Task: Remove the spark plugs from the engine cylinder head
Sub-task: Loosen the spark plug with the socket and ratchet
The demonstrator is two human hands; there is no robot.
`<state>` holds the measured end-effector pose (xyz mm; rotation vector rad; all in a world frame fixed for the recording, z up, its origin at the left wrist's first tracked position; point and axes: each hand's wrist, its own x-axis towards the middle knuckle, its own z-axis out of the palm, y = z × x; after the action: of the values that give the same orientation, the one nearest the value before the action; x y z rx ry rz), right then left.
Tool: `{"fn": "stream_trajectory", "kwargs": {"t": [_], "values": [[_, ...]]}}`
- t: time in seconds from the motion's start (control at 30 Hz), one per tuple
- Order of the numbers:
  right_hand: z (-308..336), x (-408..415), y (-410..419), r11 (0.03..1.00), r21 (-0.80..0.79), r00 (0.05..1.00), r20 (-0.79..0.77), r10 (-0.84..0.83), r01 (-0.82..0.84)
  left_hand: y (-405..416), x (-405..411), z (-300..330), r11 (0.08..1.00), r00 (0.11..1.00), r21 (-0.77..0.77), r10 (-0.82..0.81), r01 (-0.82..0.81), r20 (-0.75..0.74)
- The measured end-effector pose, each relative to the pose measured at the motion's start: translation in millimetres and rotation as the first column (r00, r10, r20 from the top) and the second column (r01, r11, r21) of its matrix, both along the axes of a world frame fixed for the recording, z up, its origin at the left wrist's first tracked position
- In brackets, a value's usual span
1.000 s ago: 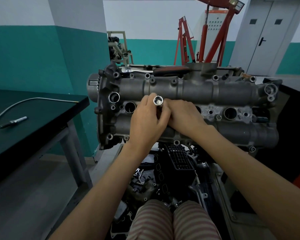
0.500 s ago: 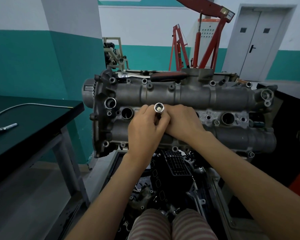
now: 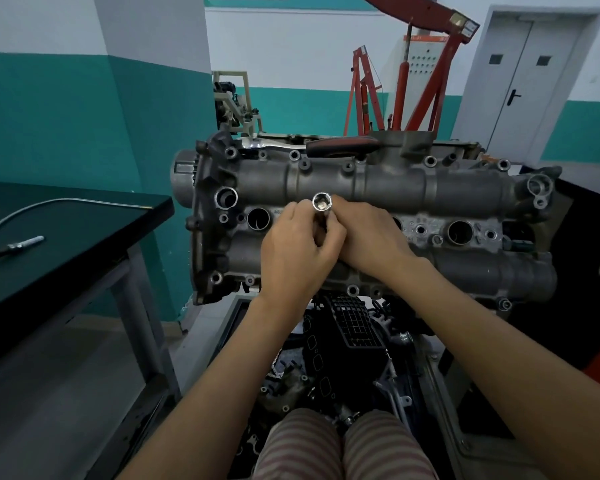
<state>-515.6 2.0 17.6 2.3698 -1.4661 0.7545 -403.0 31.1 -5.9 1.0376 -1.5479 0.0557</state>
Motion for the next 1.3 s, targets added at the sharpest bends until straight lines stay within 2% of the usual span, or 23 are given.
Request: {"fn": "stream_trajectory", "kwargs": {"t": [0.77,0.97,1.3], "values": [[0.9,-0.8,4.9,1.000,-0.005,1.000,0.030,-0.005,0.005,-1.1,-2.1,-0.5,0.998,0.997,-0.010,0.068,-0.068,0.037],[0.2,-1.3,5.6,1.000,-0.013,0.999,0.037,-0.005,0.006,-0.8,-0.1,0.3,1.000,1.000,-0.018,0.010,-0.009,0.024],[3.8,-1.2,9.5,1.000,0.011,0.999,0.041,-0.026,0.026,-1.5,0.2,-2.5,1.000,1.000,0.000,0.006,-0.006,0.011]]}}
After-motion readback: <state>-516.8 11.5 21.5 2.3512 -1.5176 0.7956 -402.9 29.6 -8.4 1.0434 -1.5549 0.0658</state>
